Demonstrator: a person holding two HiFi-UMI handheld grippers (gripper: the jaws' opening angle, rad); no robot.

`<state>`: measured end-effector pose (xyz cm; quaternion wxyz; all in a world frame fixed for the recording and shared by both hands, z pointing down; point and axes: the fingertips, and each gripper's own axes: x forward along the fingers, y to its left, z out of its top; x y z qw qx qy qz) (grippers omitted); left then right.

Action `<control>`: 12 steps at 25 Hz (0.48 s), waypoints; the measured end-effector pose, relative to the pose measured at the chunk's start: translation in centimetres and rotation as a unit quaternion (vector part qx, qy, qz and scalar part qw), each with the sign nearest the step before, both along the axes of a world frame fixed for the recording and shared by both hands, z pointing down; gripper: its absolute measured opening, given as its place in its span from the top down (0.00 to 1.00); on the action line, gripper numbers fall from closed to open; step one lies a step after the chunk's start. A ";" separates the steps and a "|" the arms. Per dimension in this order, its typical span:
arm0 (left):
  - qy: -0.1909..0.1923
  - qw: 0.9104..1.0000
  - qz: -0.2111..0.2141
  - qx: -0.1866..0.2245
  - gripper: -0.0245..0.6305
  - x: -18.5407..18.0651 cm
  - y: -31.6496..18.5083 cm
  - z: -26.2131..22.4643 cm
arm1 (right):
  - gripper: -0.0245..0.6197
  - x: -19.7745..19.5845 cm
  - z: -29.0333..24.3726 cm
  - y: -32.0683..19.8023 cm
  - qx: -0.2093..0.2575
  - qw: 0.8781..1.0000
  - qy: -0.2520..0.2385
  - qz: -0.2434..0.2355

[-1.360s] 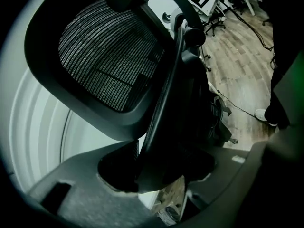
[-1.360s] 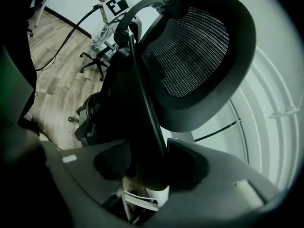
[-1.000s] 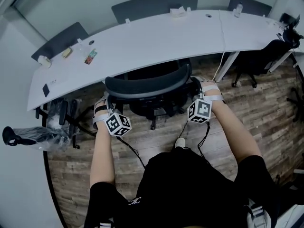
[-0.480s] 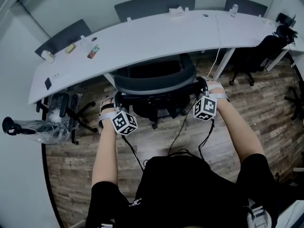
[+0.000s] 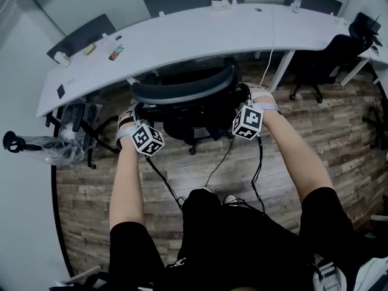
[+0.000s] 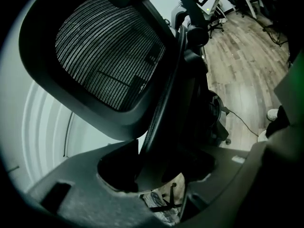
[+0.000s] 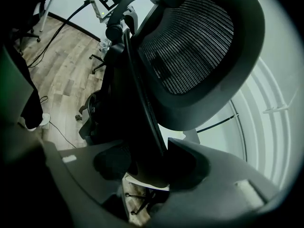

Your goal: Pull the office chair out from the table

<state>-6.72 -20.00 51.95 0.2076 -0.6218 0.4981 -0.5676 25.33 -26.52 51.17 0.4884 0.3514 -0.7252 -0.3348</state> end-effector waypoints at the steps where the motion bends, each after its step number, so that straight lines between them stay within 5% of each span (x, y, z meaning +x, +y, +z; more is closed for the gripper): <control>1: 0.000 1.000 -0.003 -0.002 0.62 0.3 0.4 0.0 | 0.61 0.3 0.1 0.4 -0.002 1.000 0.000 0.000; 12: 0.000 1.000 -0.012 -0.018 0.62 1.3 4.9 0.6 | 0.61 1.6 0.3 6.6 0.008 1.000 -0.002 -0.006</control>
